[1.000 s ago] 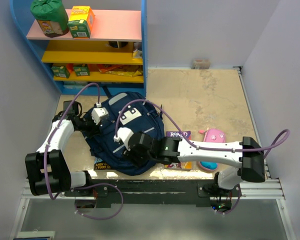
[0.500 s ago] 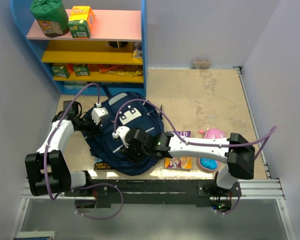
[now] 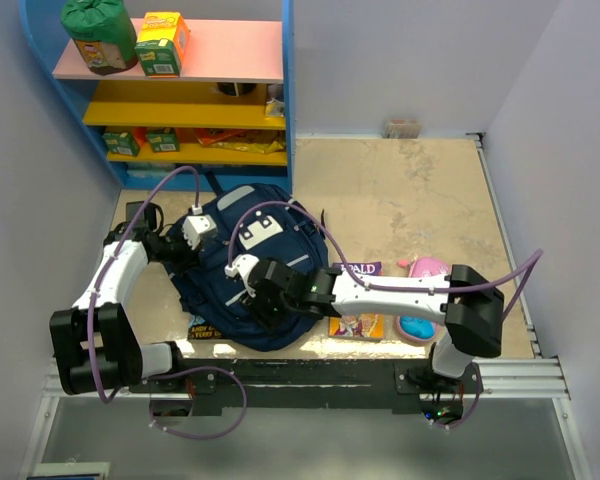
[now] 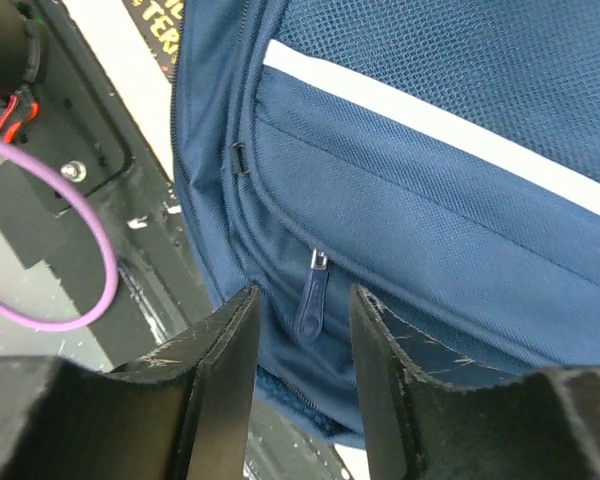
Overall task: Pack the student bag
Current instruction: Zip the student bag at the center of the board.
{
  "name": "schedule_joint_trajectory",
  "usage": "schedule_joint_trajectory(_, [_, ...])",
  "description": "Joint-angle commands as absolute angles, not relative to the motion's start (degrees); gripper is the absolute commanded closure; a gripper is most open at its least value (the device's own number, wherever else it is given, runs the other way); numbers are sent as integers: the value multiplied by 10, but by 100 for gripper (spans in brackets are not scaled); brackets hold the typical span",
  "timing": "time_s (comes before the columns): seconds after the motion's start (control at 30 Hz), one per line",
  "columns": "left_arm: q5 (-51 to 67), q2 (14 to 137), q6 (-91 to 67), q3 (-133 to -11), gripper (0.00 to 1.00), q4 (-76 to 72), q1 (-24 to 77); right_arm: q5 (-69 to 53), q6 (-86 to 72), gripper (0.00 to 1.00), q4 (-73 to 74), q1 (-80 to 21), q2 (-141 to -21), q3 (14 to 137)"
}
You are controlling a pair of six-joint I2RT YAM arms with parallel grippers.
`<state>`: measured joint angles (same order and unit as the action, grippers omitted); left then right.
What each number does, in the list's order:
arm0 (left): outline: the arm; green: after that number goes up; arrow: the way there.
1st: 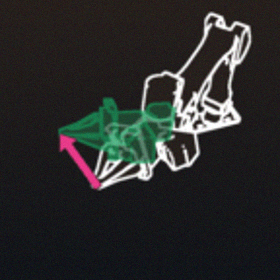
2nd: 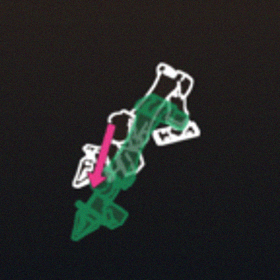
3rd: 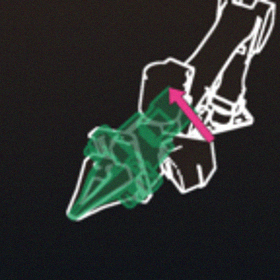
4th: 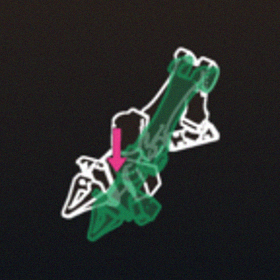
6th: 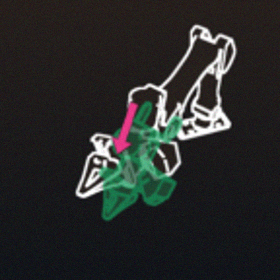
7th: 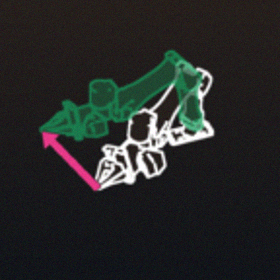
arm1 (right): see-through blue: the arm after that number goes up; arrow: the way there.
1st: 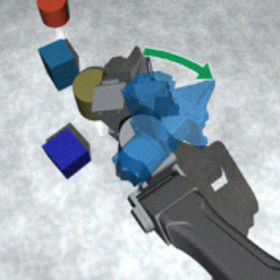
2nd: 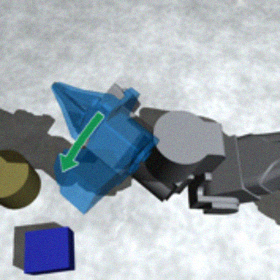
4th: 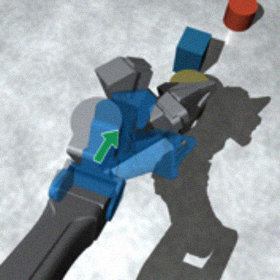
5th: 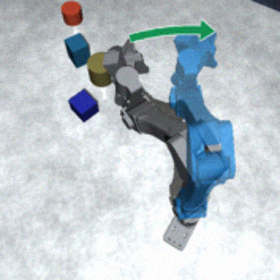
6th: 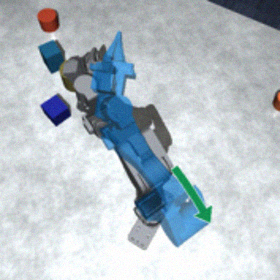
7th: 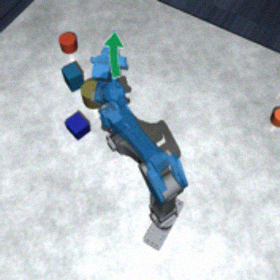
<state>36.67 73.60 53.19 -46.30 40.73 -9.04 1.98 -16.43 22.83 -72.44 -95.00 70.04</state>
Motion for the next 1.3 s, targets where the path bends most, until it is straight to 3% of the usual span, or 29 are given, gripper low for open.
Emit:
schedule_joint_trajectory(0.0, [371,721,548,-481,100,400,-99,26,-181,58,208,-726,-976,706])
schedule_joint_trajectory(0.17, [367,719,555,-493,96,415,-99,42,-192,62,205,-729,-987,697])
schedule_joint_trajectory(0.27, [370,713,561,-499,83,425,-101,55,-198,71,200,-731,-983,689])
schedule_joint_trajectory(0.3, [374,711,564,-505,71,430,-103,59,-202,74,198,-730,-977,686])
schedule_joint_trajectory(0.37, [395,705,588,-517,59,466,-105,62,-210,85,186,-731,-970,677])
schedule_joint_trajectory(0.5, [459,687,650,-574,53,607,-104,69,-227,100,160,-731,-946,651])
schedule_joint_trajectory(0.67, [511,644,714,-553,45,663,-64,97,-263,100,114,-731,-903,599])
schedule_joint_trajectory(0.9, [537,627,741,-495,42,647,11,118,-301,100,68,-731,-867,549])
schedule_joint_trajectory(1.27, [537,603,671,-447,35,538,131,115,-349,100,10,-730,-850,506])
